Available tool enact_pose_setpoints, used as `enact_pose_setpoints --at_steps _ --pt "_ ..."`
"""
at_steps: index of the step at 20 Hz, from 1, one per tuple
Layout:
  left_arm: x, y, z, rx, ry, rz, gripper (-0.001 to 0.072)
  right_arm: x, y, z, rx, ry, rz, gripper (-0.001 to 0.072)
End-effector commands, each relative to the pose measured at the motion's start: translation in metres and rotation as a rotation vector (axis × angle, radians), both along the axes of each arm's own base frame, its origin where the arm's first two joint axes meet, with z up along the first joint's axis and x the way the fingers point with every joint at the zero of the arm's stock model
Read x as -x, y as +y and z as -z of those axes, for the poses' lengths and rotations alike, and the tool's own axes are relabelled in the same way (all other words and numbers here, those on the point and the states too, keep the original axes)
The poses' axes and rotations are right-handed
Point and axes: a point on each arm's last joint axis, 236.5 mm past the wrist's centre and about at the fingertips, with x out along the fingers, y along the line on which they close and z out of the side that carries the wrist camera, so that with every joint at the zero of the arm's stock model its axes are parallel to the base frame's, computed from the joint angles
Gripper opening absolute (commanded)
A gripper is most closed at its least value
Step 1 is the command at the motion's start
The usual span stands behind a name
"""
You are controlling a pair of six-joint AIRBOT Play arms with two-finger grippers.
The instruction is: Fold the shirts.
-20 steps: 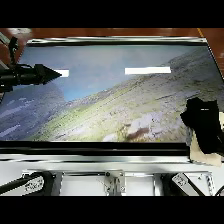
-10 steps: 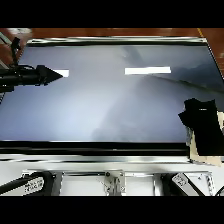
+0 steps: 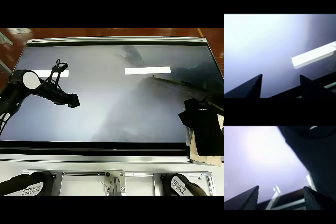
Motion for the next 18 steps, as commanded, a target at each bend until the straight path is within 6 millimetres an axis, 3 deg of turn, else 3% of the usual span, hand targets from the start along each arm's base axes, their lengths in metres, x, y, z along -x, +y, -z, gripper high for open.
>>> enact_pose_setpoints --at_steps 1,6,18 --pt "0.008 -0.006 0.005 -0.043 0.018 0.003 0.0557 0.008 0.051 0.035 -0.036 0.140 -0.144 0.0681" --pt "0.007 -0.004 0.005 -0.047 0.016 0.003 0.0548 0.002 0.068 0.035 -0.041 0.130 -0.188 0.0681" --pt "0.002 -0.005 0.003 -0.039 -0.008 -0.002 0.0548 0.002 0.068 0.035 -0.041 0.130 -0.188 0.0681"
